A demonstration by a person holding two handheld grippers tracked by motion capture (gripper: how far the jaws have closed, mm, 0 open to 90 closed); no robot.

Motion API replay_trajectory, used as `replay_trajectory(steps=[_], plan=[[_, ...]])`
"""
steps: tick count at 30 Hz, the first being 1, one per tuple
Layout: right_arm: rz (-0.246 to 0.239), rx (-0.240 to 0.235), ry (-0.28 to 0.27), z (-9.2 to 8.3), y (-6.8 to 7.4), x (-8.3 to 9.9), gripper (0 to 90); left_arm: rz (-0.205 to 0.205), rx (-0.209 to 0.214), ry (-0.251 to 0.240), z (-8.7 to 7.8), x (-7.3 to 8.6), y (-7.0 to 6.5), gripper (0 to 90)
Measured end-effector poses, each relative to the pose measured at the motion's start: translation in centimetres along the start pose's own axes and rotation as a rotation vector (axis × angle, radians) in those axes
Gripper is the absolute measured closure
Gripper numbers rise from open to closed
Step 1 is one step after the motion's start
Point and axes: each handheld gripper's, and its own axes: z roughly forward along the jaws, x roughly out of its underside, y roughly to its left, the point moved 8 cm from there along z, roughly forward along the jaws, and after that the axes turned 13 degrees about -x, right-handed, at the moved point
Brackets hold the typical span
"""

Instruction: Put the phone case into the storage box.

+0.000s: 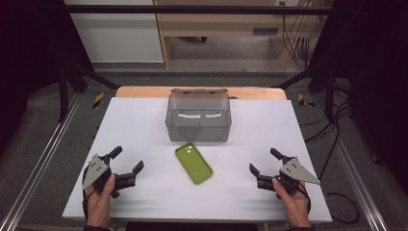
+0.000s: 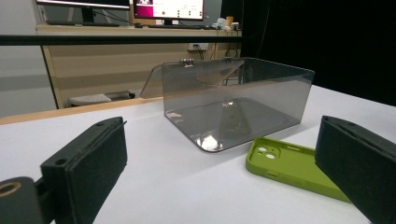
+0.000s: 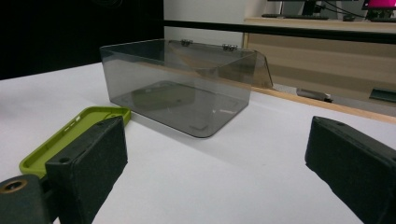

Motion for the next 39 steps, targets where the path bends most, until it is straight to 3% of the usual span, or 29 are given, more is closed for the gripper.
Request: replay_trajectory(steps=[5, 15, 18, 24, 33, 34, 35, 36, 39], plan=[[0.019, 0.009, 0.001, 0.0, 0.0, 0.1, 4.9, 0.000, 0.006, 0.007, 0.2, 0.1, -0.3, 2.1], [0.065, 0.033, 0.059, 0.3, 0.2, 0.6, 3.4, 0.003, 0.011, 0.017, 0.2, 0.3, -0.4, 2.1], [0.070, 0.032, 0.108, 0.8, 0.9, 0.9, 3.4, 0.003, 0.012, 0.018, 0.2, 0.3, -0.5, 2.1], [0.085, 0.026, 0.151, 1.6, 1.5, 1.2, 3.6, 0.002, 0.014, 0.020, 0.1, 0.3, -0.5, 2.1], [0.101, -0.009, 0.258, 4.1, 4.0, 1.6, 5.0, 0.017, 0.011, 0.036, 0.3, 0.7, -0.6, 2.2], [0.096, -0.032, 0.280, 4.8, 4.9, 1.5, 5.0, 0.029, 0.009, 0.041, 0.2, 0.8, -0.6, 2.2], [0.096, -0.032, 0.280, 4.8, 4.9, 1.5, 5.0, 0.029, 0.009, 0.041, 0.2, 0.8, -0.6, 2.1], [0.101, -0.067, 0.305, 5.7, 5.9, 1.4, 5.0, 0.022, 0.007, 0.041, 0.2, 0.8, -0.6, 2.1], [0.091, -0.090, 0.351, 6.8, 6.9, 1.3, 5.2, 0.021, 0.014, 0.047, 0.2, 0.9, -0.7, 2.2]])
